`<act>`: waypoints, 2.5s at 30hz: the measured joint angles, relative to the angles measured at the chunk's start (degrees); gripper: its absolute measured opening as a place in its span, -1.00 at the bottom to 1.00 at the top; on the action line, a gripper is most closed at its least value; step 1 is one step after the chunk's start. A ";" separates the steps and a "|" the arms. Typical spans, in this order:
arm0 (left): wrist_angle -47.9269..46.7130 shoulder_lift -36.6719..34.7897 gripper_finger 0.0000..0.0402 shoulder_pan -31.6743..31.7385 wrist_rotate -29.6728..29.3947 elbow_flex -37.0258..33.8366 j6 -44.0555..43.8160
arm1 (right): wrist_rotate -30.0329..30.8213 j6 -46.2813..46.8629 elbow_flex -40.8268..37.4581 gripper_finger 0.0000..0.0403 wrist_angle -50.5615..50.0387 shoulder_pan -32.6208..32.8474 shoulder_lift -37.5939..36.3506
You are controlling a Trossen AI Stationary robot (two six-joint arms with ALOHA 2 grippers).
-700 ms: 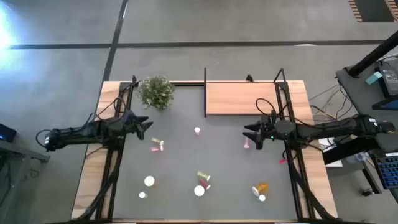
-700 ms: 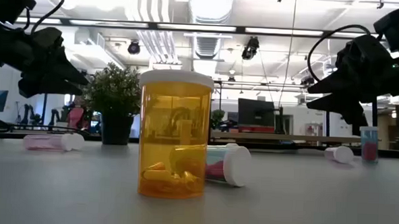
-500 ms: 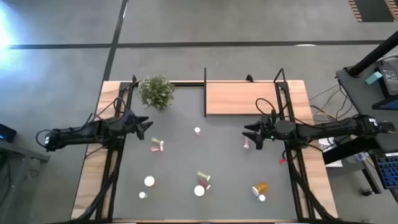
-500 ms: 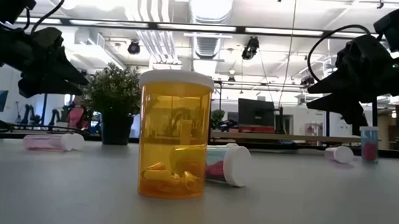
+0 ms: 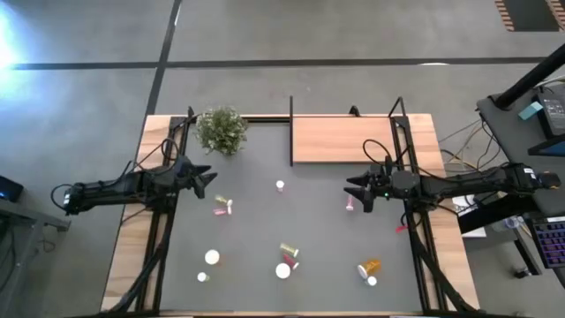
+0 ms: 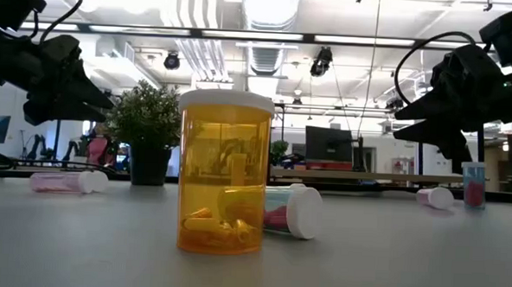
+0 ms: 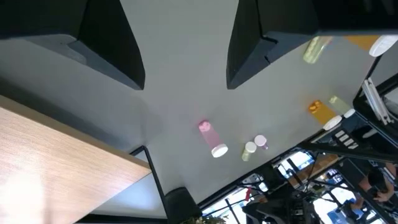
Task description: Pick and place medicine bottles onto shelf by color
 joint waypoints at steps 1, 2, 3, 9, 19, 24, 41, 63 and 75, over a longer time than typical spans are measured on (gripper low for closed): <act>0.00 0.00 0.02 0.02 0.01 0.01 0.00 | 0.00 0.00 0.02 0.08 -0.02 -0.01 0.00; 0.01 0.00 0.02 0.02 0.00 0.00 0.00 | 0.00 0.00 0.00 0.08 0.00 -0.01 0.00; 0.01 0.00 0.02 0.02 0.00 0.00 0.00 | 0.00 0.00 0.00 0.08 0.00 0.00 0.00; 0.01 0.00 0.02 0.00 0.02 0.02 0.00 | 0.02 0.00 0.00 0.08 -0.02 0.00 0.00; 0.01 0.00 0.02 0.00 0.00 0.00 0.00 | 0.00 0.00 0.01 0.08 -0.02 -0.01 0.00; 0.01 0.00 0.02 0.00 0.01 0.00 0.00 | 0.00 0.00 0.00 0.08 -0.02 0.00 0.00; 0.01 0.00 0.02 0.02 0.00 0.00 0.00 | 0.02 0.00 0.02 0.08 0.16 0.00 0.00; 0.01 0.01 0.02 0.00 0.02 0.01 0.00 | 0.04 0.51 0.01 0.08 6.03 0.00 -0.04; -0.01 0.00 0.02 0.01 0.01 0.00 0.00 | -0.19 14.45 2.95 0.08 8.98 0.00 0.07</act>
